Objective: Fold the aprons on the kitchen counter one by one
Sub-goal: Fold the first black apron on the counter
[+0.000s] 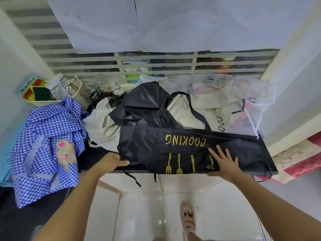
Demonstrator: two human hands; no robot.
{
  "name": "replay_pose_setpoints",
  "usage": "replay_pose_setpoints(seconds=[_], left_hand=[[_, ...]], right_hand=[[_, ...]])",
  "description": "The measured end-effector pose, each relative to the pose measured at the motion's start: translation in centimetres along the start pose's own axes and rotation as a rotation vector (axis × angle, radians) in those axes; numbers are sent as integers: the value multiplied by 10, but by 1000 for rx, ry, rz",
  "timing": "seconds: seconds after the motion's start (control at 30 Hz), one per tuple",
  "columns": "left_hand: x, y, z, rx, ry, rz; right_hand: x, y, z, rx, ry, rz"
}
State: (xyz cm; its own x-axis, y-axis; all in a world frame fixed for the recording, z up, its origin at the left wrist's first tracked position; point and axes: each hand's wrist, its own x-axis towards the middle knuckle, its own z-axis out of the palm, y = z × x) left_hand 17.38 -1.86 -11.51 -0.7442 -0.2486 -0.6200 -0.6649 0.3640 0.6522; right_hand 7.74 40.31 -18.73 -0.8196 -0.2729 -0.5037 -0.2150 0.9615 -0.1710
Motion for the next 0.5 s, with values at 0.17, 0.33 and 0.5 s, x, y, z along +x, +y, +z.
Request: replay_pose_setpoints(seconds=[0.17,0.33,0.5], left_hand=[[1,5,-61,563,15,-53],[8,16,-41,615,521,71],[-3,47,78,477,398,503]], right_hand=[[0,7,-4,-32,-51,-13],[1,3,-3,-37,-40,-11],[-3,0,5,12,78,-6]])
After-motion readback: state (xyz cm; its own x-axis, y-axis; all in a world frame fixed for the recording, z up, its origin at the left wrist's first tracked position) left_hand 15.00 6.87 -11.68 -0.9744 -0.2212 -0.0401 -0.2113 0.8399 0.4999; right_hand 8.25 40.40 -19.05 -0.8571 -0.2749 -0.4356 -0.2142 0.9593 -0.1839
